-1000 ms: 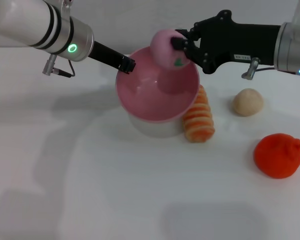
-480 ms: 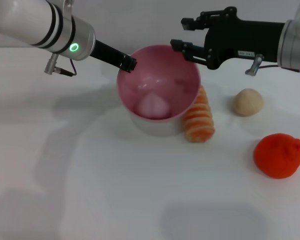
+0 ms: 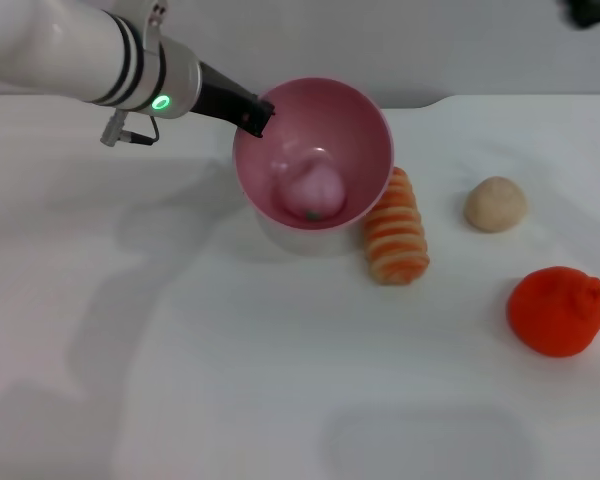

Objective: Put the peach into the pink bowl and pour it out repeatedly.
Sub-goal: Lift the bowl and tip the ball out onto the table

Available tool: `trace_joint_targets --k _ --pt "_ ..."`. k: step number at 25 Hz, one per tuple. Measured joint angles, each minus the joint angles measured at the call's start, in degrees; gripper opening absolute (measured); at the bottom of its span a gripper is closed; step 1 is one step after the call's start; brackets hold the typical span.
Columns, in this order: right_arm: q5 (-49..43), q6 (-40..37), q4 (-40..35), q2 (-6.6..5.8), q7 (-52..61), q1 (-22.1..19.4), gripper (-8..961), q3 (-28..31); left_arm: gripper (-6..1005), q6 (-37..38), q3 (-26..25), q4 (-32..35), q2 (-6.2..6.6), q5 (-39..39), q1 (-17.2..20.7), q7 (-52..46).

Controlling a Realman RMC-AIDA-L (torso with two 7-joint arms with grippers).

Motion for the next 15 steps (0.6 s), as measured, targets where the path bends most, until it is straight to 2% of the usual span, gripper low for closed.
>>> trace_joint_targets --k 3,7,10,15 --pt "11.2 -6.1 8.2 0.05 -9.2 -0.7 441 0.3 44 -5.2 4.2 1.0 -0.05 0.1 1.5 0.7" --pt "20.9 -7.9 16.0 0.07 -13.7 -0.9 439 1.9 44 -13.2 8.7 2.9 -0.06 0.5 3.9 0.8" --pt "23.7 -9.7 19.7 -0.02 -14.4 -1.5 437 4.2 44 -19.9 12.7 5.1 -0.08 1.0 7.0 0.8" --pt "26.0 -13.8 20.1 0.15 -13.2 -4.6 433 6.1 44 -35.9 23.1 11.4 -0.27 5.1 15.0 0.8"
